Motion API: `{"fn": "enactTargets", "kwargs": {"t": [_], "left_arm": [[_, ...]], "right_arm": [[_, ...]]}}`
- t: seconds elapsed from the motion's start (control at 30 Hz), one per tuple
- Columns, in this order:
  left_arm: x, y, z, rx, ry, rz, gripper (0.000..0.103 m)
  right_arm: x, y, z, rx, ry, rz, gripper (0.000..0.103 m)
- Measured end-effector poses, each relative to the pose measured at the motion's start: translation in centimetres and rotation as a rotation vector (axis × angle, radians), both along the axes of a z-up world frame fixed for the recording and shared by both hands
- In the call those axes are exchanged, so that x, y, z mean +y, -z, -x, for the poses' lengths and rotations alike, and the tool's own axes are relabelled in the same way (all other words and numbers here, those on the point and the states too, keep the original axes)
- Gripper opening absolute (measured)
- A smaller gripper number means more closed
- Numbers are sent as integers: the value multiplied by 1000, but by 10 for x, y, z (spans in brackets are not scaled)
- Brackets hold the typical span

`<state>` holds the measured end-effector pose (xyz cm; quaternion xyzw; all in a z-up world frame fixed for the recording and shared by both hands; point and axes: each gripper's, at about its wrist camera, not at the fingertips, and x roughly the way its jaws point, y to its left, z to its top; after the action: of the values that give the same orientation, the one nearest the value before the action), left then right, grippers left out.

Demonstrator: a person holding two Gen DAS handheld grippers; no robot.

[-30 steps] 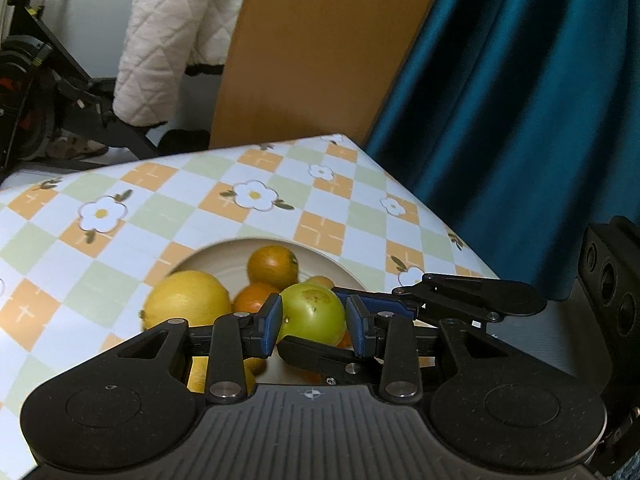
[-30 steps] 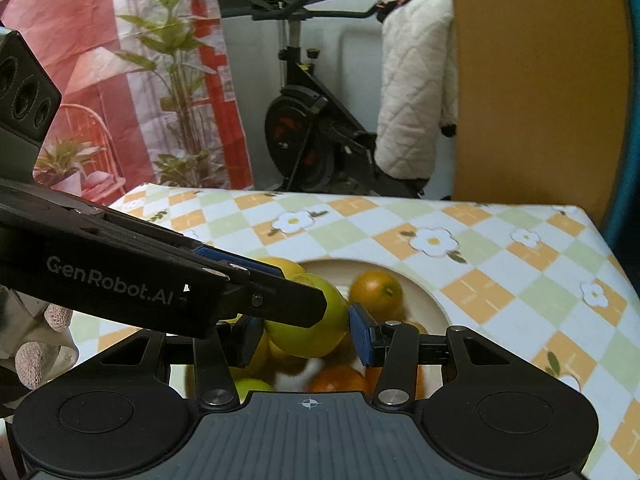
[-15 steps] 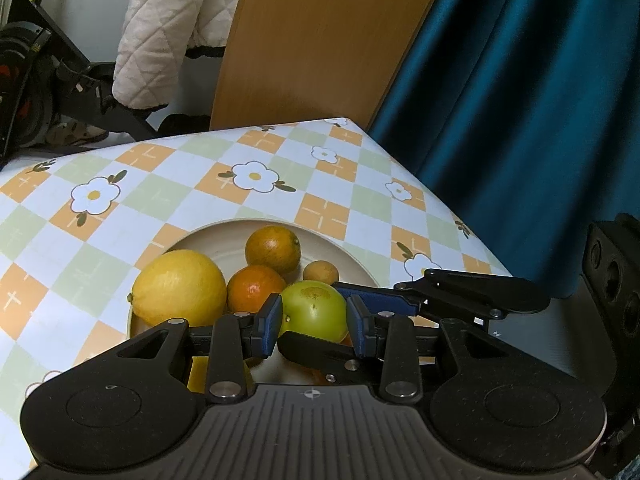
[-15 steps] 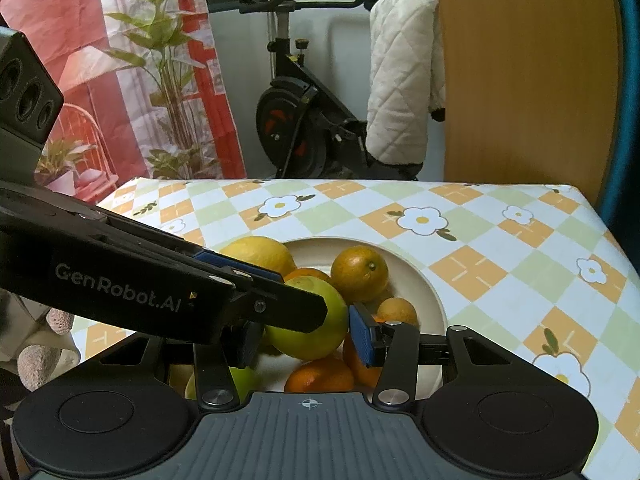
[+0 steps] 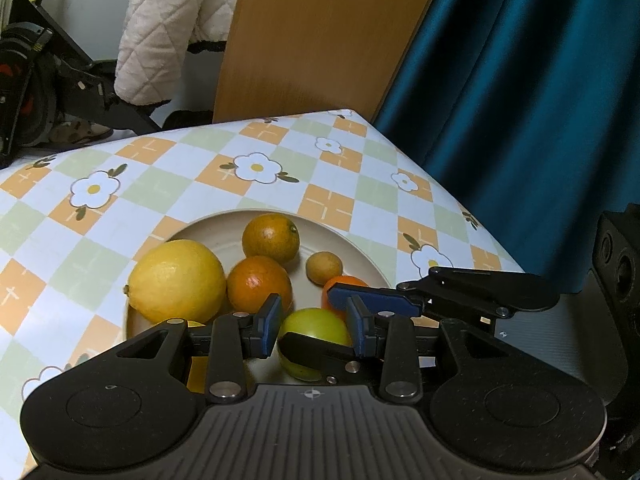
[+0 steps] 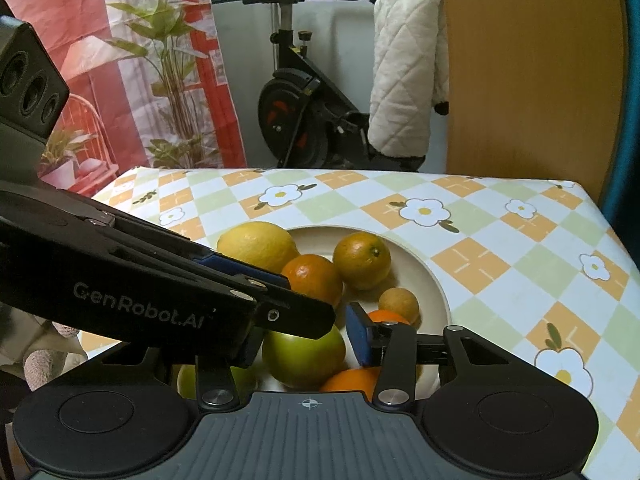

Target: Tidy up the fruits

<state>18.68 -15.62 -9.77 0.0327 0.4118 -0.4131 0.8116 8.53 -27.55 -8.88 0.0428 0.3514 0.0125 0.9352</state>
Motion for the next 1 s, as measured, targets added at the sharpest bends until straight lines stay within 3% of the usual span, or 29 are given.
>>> {"fn": "enactTargets", "kwargs": {"t": [0.37, 0.43, 0.8, 0.83, 0.9, 1.0], "left_arm": [[22, -15, 7, -61, -75, -6, 43], [29, -18, 8, -77, -99, -5, 48], [75, -32, 13, -115, -254, -10, 50], [79, -34, 14, -121, -271, -14, 51], [86, -39, 17, -139, -303, -18, 65], [99, -47, 23, -165, -348, -17, 67]], "right_arm": [[2, -1, 0, 13, 10, 16, 41], [3, -1, 0, 17, 12, 22, 41], [12, -7, 4, 27, 28, 51, 42], [13, -9, 4, 24, 32, 54, 43], [15, -15, 6, 15, 37, 57, 51], [18, -24, 8, 0, 48, 54, 64]]}}
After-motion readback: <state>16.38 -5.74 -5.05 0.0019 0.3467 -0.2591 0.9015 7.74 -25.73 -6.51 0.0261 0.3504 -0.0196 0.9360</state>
